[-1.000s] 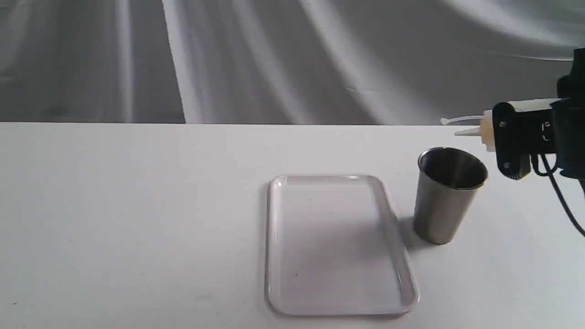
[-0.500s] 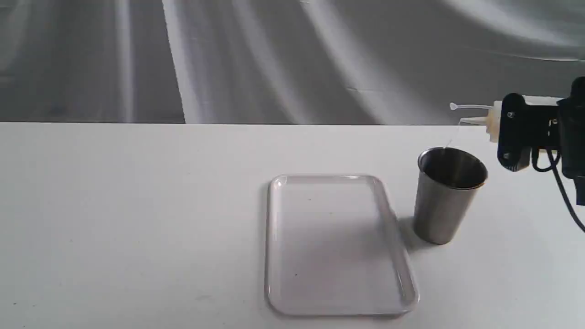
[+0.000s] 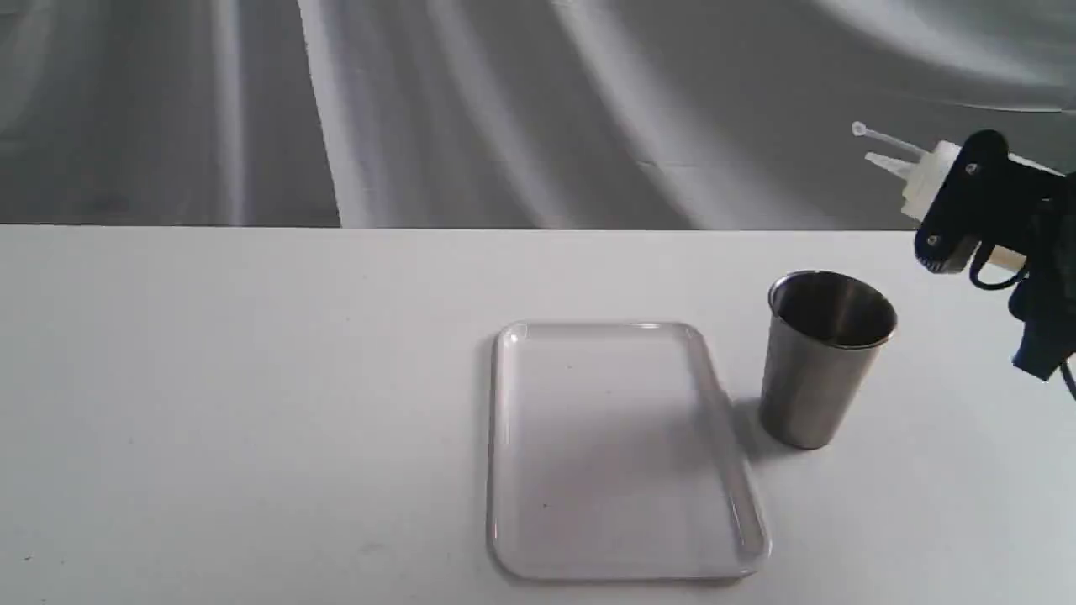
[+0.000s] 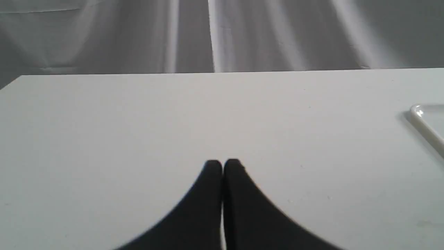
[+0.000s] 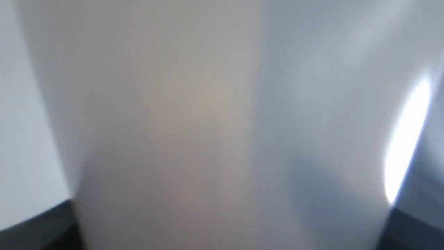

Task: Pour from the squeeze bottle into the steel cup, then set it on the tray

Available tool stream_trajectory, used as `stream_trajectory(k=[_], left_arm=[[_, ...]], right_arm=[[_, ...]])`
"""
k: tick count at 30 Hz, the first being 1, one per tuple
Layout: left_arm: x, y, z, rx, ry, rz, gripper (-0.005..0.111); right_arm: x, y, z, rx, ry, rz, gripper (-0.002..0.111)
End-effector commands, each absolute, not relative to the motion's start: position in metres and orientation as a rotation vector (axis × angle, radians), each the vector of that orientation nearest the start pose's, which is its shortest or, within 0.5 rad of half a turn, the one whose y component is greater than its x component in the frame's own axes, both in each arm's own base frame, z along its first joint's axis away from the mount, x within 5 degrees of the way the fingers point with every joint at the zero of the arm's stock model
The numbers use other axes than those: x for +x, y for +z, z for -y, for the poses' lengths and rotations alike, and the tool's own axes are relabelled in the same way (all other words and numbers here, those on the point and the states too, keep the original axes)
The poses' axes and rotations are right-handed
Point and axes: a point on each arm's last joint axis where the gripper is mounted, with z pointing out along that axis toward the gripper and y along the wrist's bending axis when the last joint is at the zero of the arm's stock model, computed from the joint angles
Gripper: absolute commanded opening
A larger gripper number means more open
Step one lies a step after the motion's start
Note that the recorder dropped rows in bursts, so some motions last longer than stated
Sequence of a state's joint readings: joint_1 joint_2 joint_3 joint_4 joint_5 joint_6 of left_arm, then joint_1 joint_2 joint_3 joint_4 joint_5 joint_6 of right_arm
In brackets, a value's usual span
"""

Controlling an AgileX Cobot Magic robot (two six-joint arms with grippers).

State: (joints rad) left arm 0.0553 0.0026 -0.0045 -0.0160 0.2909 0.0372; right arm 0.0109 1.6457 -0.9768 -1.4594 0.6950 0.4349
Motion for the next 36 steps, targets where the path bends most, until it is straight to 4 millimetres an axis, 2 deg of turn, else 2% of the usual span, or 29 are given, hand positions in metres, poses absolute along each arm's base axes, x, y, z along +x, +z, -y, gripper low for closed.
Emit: stream_trajectory(k=[1,7,13,22,36], left_arm=[[0.055,0.188,-0.002,-0.022,0.043,-1.765,0.0],[0.055,0.188,-0.002,-0.024,0.042,-1.765,0.0],[0.055,0.188,-0.002,-0.024,0.042,-1.765,0.0],[0.055,0.188,-0.002,-0.02,0.045,-1.765,0.0],[0.055,0.188,-0.002,-0.022,0.044,-1.765,0.0]], right_arm=[[0.328,0.249,0.059,-0.585,-1.157,-2.235,0.0],[0.32,0.272,0.058,-0.395,-0.898,-2.133,0.0],[0.306,0.306,0.047,-0.386,-0.772,-2.002,0.0],[0.289,0.346,0.012,-0.44,-0.35,-1.751,0.0],[0.288,0.367,-0.007,-0.316,0.02,-1.54,0.0]])
